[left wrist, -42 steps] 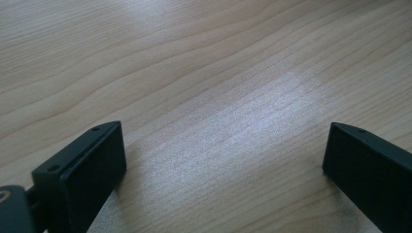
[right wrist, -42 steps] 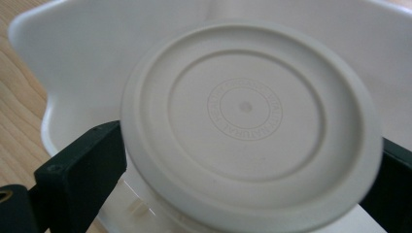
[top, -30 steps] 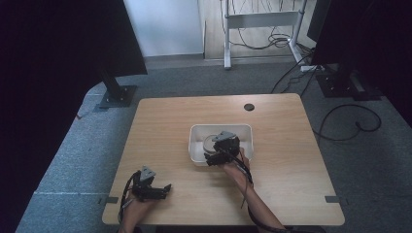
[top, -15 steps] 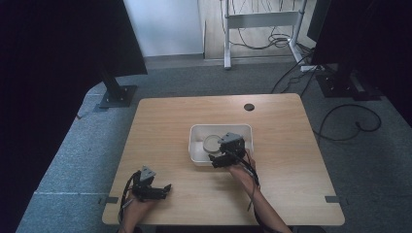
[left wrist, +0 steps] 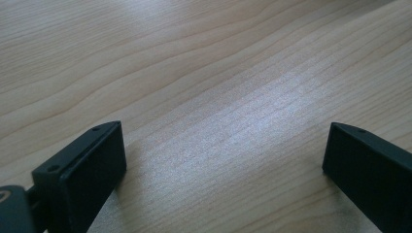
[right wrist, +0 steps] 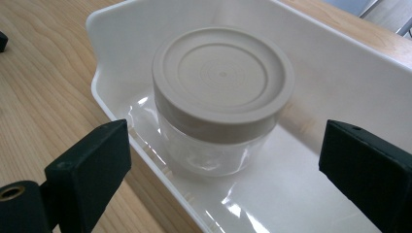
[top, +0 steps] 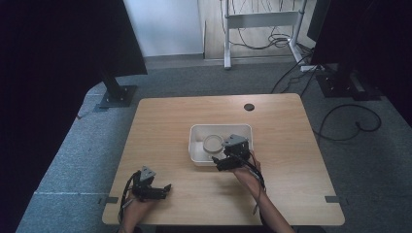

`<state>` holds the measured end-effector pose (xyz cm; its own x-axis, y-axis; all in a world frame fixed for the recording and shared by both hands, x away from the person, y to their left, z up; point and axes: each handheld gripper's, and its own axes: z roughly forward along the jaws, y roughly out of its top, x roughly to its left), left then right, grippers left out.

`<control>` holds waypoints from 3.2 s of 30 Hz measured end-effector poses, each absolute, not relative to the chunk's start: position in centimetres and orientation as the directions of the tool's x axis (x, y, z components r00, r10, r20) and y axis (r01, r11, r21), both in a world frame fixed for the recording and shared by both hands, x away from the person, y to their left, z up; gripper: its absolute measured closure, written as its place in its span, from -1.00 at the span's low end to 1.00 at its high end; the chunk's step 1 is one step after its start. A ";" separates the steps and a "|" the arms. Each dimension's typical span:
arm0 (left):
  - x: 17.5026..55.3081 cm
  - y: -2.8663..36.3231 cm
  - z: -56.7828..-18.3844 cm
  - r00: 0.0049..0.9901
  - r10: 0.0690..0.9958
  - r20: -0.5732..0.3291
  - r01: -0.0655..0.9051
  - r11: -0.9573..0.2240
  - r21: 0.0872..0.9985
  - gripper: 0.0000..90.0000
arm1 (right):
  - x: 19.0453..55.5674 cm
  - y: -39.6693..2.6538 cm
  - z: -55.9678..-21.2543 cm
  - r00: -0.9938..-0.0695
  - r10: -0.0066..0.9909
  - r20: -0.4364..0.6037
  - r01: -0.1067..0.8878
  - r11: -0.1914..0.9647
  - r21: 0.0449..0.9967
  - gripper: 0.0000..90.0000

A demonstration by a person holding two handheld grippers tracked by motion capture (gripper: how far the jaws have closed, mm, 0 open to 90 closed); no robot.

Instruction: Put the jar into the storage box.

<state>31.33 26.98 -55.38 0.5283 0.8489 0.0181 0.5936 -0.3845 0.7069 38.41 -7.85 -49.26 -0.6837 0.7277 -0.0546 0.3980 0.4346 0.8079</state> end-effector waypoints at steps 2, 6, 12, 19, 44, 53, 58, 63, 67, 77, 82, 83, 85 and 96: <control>31.3 27.0 -55.4 0.528 0.849 0.018 0.594 -0.385 0.706 -0.96 | 38.2 -8.1 -49.2 -0.682 0.729 -0.055 0.397 0.433 0.809 -0.90; 31.3 27.0 -55.4 0.528 0.849 0.019 0.594 -0.386 0.706 -0.96 | 38.0 -8.5 -49.1 -0.685 0.726 -0.062 0.389 0.437 0.811 -0.91; 31.3 27.0 -55.4 0.530 0.848 0.020 0.594 -0.388 0.705 -0.96 | 37.6 -9.1 -48.8 -0.690 0.721 -0.072 0.381 0.445 0.811 -0.91; 31.3 27.0 -55.4 0.527 0.849 0.018 0.594 -0.384 0.707 -0.96 | 37.1 -9.6 -48.7 -0.702 0.709 -0.070 0.380 0.455 0.805 -0.91; 31.3 27.0 -55.4 0.528 0.849 0.018 0.593 -0.384 0.708 -0.96 | 35.0 -12.9 -48.7 -0.702 0.708 -0.075 0.375 0.457 0.806 -0.92; 31.3 27.0 -55.4 0.528 0.849 0.018 0.593 -0.383 0.708 -0.96 | 34.1 -14.3 -48.6 -0.692 0.718 -0.078 0.375 0.450 0.811 -0.92; 31.3 27.0 -55.4 0.528 0.849 0.018 0.593 -0.384 0.708 -0.96 | 33.6 -15.1 -48.7 -0.683 0.726 -0.076 0.380 0.443 0.812 -0.92; 31.3 27.0 -55.4 0.528 0.849 0.018 0.593 -0.384 0.708 -0.96 | 33.2 -15.9 -48.7 -0.671 0.738 -0.075 0.385 0.434 0.815 -0.92; 31.3 27.0 -55.4 0.528 0.849 0.018 0.593 -0.384 0.708 -0.96 | 32.8 -16.4 -48.7 -0.665 0.743 -0.074 0.384 0.425 0.819 -0.92; 31.3 27.0 -55.4 0.528 0.849 0.018 0.593 -0.383 0.708 -0.96 | 32.1 -17.8 -48.9 -0.645 0.761 -0.074 0.393 0.413 0.821 -0.92; 31.3 27.0 -55.4 0.528 0.849 0.018 0.593 -0.383 0.708 -0.96 | 31.6 -18.7 -49.3 -0.634 0.770 -0.072 0.402 0.408 0.820 -0.92; 31.3 27.0 -55.4 0.528 0.849 0.017 0.593 -0.383 0.708 -0.96 | 31.5 -18.9 -49.4 -0.630 0.773 -0.069 0.406 0.405 0.819 -0.92; 31.3 27.0 -55.4 0.528 0.849 0.018 0.593 -0.384 0.708 -0.96 | 31.3 -19.3 -49.6 -0.626 0.777 -0.068 0.410 0.402 0.819 -0.92; 31.3 27.0 -55.4 0.528 0.849 0.018 0.593 -0.383 0.708 -0.96 | 30.3 -21.4 -50.9 -0.592 0.805 -0.047 0.444 0.375 0.814 -0.92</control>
